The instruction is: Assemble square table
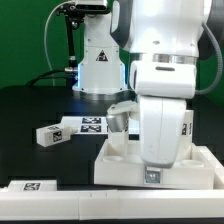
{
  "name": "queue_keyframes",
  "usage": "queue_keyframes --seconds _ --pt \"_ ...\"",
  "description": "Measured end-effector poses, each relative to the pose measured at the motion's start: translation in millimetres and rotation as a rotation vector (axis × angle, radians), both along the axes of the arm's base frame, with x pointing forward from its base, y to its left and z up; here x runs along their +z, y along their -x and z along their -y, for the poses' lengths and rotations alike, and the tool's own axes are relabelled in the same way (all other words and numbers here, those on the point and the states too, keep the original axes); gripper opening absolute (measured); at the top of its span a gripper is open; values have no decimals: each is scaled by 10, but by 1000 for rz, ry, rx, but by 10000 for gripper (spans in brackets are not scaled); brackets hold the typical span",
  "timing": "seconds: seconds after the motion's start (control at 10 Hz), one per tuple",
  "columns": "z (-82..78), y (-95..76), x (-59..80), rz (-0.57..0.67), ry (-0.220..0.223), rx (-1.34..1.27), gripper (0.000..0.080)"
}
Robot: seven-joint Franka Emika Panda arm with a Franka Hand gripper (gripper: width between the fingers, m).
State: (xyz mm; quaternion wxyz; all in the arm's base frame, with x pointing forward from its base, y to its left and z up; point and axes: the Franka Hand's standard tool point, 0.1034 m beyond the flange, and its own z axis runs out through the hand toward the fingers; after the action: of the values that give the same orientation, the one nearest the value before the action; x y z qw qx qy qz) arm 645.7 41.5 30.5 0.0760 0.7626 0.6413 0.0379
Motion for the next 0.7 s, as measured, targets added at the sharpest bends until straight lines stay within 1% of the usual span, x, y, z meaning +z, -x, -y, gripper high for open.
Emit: queue_keyframes --seconds 0.1,0.3,0.5,0.6,0.7 --pt "-8 -5 -22 -2 1 1 48" --pt "-72 -41 -10 -8 12 15 48" --pt "-142 -96 18 -8 37 46 49" --pt "-126 -91 9 -9 48 48 49" --pt "-95 -84 -2 -12 49 43 49"
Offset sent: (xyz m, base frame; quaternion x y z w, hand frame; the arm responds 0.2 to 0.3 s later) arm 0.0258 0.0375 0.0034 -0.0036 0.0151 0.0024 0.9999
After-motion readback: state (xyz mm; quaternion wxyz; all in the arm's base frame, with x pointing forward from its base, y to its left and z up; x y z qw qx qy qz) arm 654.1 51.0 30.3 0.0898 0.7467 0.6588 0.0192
